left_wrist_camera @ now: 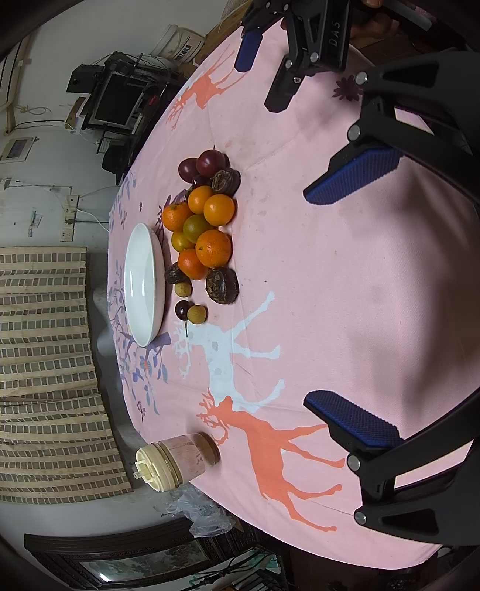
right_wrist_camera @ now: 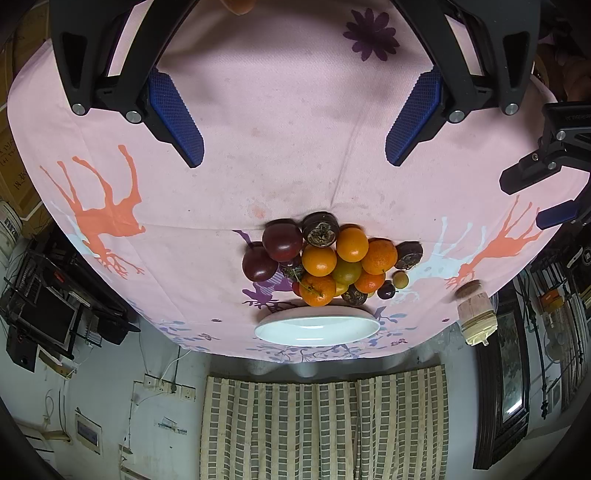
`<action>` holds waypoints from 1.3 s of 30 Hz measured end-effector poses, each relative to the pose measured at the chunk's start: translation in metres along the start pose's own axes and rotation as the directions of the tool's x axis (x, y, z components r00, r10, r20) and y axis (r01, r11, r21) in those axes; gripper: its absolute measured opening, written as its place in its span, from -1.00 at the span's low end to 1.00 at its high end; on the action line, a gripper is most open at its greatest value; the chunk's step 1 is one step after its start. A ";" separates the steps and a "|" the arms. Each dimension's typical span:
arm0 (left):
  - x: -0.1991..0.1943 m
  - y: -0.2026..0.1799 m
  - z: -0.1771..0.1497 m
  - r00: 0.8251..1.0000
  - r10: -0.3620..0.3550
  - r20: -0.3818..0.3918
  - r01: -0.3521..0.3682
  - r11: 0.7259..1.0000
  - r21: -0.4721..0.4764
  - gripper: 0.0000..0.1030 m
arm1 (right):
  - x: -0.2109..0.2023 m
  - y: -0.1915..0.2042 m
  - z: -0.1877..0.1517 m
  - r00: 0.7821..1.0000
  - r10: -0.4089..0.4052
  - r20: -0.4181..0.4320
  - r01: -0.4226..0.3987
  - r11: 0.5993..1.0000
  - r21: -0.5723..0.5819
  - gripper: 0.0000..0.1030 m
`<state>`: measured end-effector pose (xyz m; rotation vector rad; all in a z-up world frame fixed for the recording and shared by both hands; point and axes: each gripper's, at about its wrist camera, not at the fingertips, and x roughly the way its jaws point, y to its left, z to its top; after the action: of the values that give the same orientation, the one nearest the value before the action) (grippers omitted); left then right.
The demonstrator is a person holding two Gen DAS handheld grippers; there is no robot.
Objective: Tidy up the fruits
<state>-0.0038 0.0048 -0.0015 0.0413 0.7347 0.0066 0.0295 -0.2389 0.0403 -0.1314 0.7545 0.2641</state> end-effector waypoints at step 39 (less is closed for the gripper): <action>0.001 -0.001 0.001 1.000 0.003 -0.006 -0.003 1.000 0.002 0.92 | 0.003 0.001 -0.002 1.000 -0.002 -0.009 0.001 1.000 -0.009 0.93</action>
<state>-0.0023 0.0039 -0.0014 0.0439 0.7404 0.0091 0.0303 -0.2379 0.0365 -0.1414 0.7620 0.2655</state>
